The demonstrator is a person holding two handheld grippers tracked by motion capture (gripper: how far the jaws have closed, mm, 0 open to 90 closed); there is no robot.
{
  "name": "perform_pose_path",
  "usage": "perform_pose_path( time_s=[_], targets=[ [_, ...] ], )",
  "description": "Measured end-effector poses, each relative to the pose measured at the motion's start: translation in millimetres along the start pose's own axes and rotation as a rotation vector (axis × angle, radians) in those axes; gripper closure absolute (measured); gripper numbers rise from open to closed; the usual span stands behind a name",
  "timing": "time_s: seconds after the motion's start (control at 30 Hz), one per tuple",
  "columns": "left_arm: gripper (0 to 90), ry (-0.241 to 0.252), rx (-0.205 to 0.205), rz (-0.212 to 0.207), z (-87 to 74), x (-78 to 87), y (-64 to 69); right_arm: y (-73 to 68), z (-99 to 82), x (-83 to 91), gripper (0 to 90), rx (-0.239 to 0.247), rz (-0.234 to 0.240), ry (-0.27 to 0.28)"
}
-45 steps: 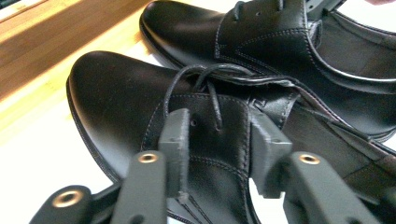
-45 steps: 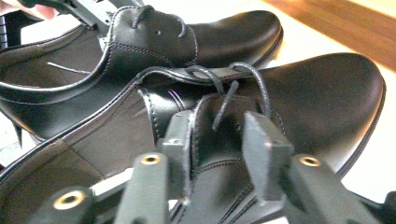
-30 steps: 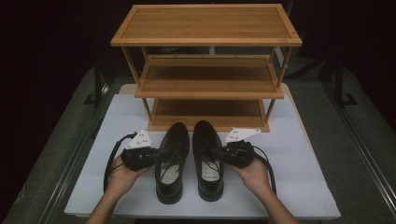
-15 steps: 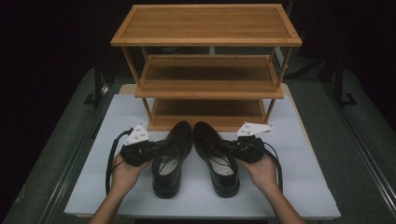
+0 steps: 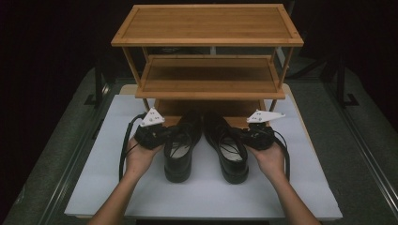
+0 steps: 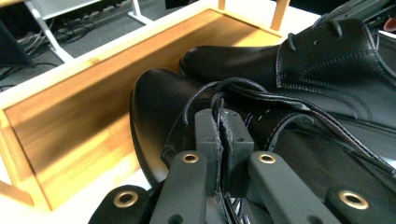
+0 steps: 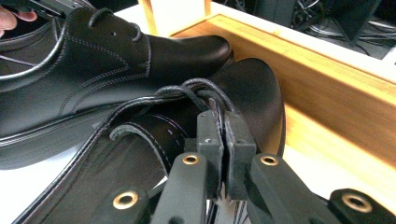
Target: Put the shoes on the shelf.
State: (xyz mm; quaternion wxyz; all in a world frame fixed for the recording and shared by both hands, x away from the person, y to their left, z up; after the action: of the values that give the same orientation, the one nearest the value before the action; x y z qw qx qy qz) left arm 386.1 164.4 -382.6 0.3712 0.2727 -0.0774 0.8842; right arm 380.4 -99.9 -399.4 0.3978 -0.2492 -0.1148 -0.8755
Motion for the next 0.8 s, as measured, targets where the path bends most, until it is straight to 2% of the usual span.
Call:
perform_pose_path(
  time_s=[0.27,0.5,0.63,0.8],
  targets=[
    [87.3,-0.001,-0.004,0.019,11.9,-16.9,-10.1,18.3,1.6,-13.9,86.8,-0.023,-0.032,0.004],
    [87.3,0.008,0.013,0.034,16.4,-32.5,-20.1,30.8,4.5,-24.1,86.8,-0.045,-0.060,0.004],
    [87.3,0.019,0.026,0.048,19.4,-44.3,-24.7,38.0,8.7,-31.1,86.8,-0.061,-0.091,0.016],
    [87.3,0.036,0.022,0.080,24.0,-61.4,-28.4,46.4,15.2,-41.9,86.7,-0.065,-0.138,0.035]
  ],
)
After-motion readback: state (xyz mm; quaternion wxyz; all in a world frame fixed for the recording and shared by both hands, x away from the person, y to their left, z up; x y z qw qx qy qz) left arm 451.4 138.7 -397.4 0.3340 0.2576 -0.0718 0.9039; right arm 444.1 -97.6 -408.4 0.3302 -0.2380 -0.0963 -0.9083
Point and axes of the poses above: each handheld gripper's, and its own axes: x roughly backward along the jaws, z roughly out of its top, y roughly to its right, the point moved 6 cm from there along -x, roughly forward along the jaws, and after that the axes turned 7 degrees about x, right-handed, at the moved point
